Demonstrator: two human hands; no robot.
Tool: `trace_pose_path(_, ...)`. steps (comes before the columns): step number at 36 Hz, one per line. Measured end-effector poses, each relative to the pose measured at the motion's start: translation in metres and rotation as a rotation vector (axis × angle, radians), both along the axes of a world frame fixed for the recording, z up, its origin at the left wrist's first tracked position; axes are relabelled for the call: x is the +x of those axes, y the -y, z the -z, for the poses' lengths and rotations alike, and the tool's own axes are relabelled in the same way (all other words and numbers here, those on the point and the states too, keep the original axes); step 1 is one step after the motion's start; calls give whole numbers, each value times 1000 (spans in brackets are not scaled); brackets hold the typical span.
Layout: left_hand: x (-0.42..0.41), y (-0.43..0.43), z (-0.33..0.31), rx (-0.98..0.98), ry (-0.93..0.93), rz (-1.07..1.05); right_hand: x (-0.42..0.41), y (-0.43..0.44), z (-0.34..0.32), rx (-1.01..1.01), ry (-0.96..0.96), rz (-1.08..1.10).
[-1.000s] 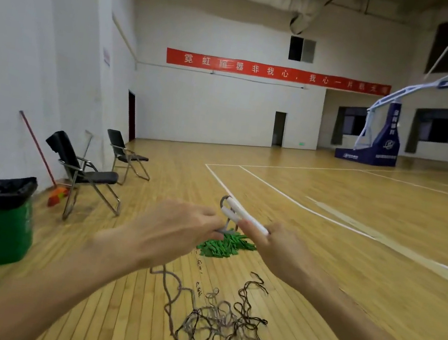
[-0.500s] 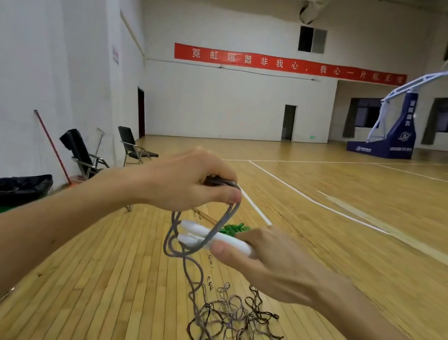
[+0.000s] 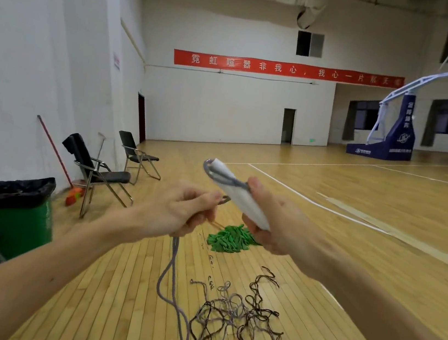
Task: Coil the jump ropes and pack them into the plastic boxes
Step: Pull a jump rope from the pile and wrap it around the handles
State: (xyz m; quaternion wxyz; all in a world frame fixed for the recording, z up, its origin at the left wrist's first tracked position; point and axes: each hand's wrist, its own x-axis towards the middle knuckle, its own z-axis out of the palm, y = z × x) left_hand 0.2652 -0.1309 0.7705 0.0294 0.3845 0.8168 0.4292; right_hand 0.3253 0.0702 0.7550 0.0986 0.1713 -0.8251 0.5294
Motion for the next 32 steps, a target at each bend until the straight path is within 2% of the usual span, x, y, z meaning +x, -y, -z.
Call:
trace_pose_path(4, 23, -8, 23, 6, -9, -65, 8, 0, 3, -73, 62, 66)
trace_pose_path(9, 51, -13, 37, -177, -397, -203, 13, -4, 15, -81, 61, 228)
trace_pose_path(12, 62, -4, 39, -211, -580, -279, 10, -1, 24, -21, 19, 284)
trace_pose_path(15, 62, 11, 38, -374, -811, -333, 2, 8, 36, 149, -77, 354)
trace_pose_path(19, 60, 20, 34, -492, -978, -266, -5, 16, 47, 356, -166, 385)
trace_pose_path(26, 50, 25, 24, -545, -1065, -89, -6, 16, 64, 565, -208, 319)
trace_pose_path(28, 48, 25, 21, -491, -977, -67, -3, 14, 66, 618, -214, 293)
trace_pose_path(32, 47, 22, 18, -329, -639, -5, 7, 14, 73, 678, -179, 141)
